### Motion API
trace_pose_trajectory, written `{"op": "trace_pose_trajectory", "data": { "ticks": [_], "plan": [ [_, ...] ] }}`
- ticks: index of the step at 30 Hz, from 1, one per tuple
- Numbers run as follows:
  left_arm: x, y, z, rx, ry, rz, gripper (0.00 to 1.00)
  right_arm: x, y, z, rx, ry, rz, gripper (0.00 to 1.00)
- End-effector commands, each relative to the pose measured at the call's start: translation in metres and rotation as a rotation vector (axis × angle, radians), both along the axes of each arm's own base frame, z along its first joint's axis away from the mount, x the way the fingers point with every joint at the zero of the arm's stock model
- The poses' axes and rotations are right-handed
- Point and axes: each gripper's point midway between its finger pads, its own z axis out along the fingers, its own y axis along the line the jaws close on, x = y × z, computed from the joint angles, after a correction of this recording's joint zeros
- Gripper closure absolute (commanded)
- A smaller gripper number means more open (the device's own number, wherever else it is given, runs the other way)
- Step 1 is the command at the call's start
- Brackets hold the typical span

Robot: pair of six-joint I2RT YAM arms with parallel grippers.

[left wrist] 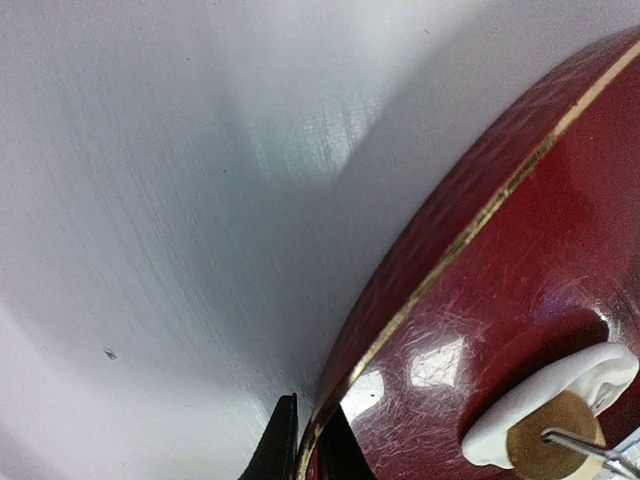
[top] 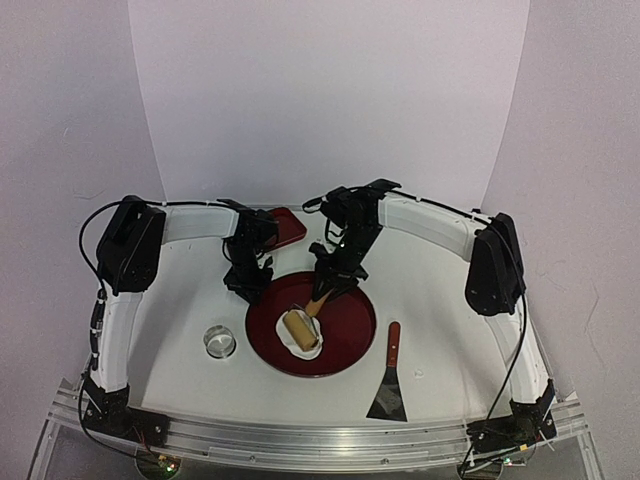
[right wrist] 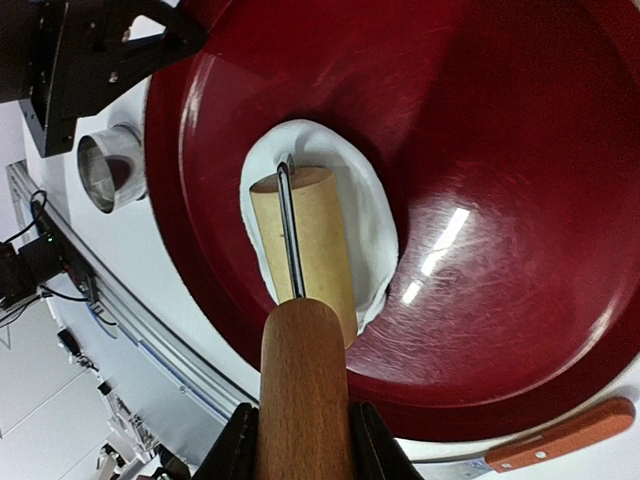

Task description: Roll out the dumpling wrappers from the dough

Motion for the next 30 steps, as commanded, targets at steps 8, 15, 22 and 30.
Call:
{"op": "trace_pose_trajectory", "data": {
  "ticks": [8,15,22,30],
  "plan": [
    [-0.031,-0.011,-0.034,-0.002,0.119,0.063,1.0,-0.065,-0.103,-0.212,-0.68,0.099,0.165,1.0],
    [-0.03,-0.01,-0.033,0.002,0.11,0.065,1.0,-0.057,-0.106,-0.205,-0.695,0.059,0.164,1.0],
    [-0.026,-0.007,-0.031,0.02,0.087,0.06,1.0,-0.027,-0.12,-0.167,-0.697,-0.021,0.085,1.0],
    [-0.022,-0.002,-0.033,0.047,0.058,0.051,1.0,0.009,-0.16,-0.119,-0.695,-0.065,-0.002,1.0]
  ]
}}
